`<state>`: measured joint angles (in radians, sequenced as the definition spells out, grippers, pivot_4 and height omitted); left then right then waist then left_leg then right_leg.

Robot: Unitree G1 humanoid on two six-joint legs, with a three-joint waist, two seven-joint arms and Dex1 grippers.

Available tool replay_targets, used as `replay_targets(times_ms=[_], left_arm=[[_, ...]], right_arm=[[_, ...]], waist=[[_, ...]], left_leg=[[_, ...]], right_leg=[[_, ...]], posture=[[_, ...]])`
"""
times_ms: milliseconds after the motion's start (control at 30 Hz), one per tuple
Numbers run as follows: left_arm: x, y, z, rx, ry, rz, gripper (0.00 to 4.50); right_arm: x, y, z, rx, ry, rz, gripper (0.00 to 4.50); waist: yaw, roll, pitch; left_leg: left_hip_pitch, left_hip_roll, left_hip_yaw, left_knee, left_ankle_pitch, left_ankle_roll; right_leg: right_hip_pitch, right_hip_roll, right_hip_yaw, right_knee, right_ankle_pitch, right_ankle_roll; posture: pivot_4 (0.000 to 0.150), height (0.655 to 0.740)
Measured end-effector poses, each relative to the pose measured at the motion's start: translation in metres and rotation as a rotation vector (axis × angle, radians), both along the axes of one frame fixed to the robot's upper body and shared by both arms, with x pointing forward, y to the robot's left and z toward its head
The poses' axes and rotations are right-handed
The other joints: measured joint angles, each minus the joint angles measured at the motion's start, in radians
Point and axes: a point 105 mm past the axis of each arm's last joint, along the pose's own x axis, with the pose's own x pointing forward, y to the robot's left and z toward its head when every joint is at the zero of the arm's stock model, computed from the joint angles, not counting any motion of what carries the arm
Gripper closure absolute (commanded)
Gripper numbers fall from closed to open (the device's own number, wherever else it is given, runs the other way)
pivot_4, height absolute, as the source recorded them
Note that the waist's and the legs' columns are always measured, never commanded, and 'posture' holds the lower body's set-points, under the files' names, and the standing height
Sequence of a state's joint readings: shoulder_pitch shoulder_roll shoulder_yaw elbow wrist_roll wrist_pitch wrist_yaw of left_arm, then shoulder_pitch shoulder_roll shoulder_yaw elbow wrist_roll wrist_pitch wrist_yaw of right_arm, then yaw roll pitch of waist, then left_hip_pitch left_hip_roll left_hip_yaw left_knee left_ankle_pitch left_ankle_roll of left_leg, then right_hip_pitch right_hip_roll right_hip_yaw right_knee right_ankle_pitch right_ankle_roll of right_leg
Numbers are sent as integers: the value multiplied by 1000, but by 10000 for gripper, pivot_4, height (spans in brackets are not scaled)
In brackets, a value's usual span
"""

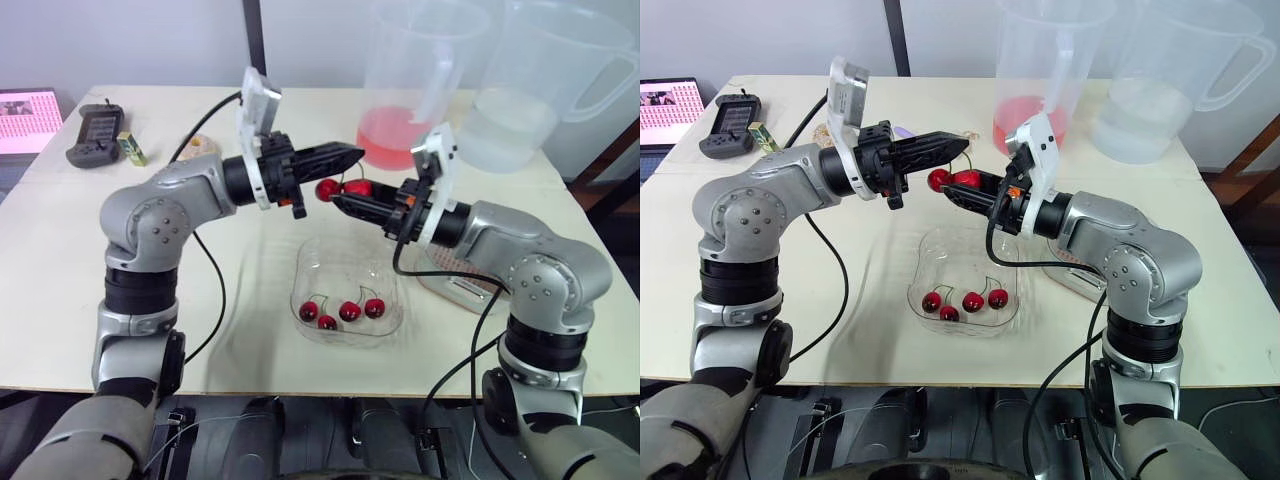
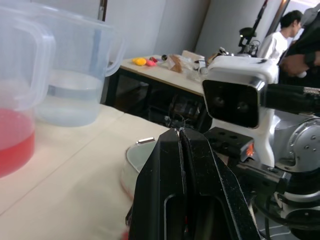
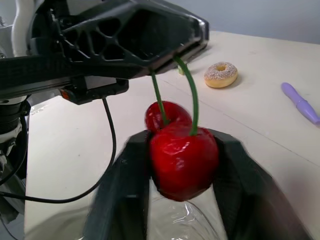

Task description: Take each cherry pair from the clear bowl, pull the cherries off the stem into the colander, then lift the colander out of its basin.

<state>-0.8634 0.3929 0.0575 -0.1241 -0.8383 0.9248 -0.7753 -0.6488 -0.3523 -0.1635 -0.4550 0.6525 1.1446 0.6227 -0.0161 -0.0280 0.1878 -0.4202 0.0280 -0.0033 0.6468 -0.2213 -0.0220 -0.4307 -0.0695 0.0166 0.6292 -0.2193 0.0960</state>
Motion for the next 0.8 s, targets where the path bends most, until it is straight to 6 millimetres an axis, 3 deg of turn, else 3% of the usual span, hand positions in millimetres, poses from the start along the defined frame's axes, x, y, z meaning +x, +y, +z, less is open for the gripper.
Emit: replay_targets(times_ms=[400,600,700,800], left_arm=[[2,5,-5,13,12,27,45000],[5,8,-3,7,-7,55,45000],[6,8,-3,7,-12,58,45000],[7,10,-5,4,-11,67,45000]], right_arm=[[-2,-4,-4,-54,12,12,40296],[-10,-26,-43,-242,141,31,40296],[-12,-38,-36,-265,133,31,40296],[-14,-60,-15,-313,79,9,40296]], waist=[[1,0,0],[2,1,1],[1,1,1],[4,2,1]], left_leg=[[-1,0,0,0,0,0],[-4,0,0,1,0,0],[-4,0,0,0,0,0],[-4,1,-1,0,0,0]], right_leg=[[0,0,0,-1,0,0],[0,0,1,-5,0,-1],[0,1,1,-6,0,-1],[0,3,1,-8,0,-1]], posture=[[1500,7321],[1500,7321],[1500,7321],[1500,7321]])
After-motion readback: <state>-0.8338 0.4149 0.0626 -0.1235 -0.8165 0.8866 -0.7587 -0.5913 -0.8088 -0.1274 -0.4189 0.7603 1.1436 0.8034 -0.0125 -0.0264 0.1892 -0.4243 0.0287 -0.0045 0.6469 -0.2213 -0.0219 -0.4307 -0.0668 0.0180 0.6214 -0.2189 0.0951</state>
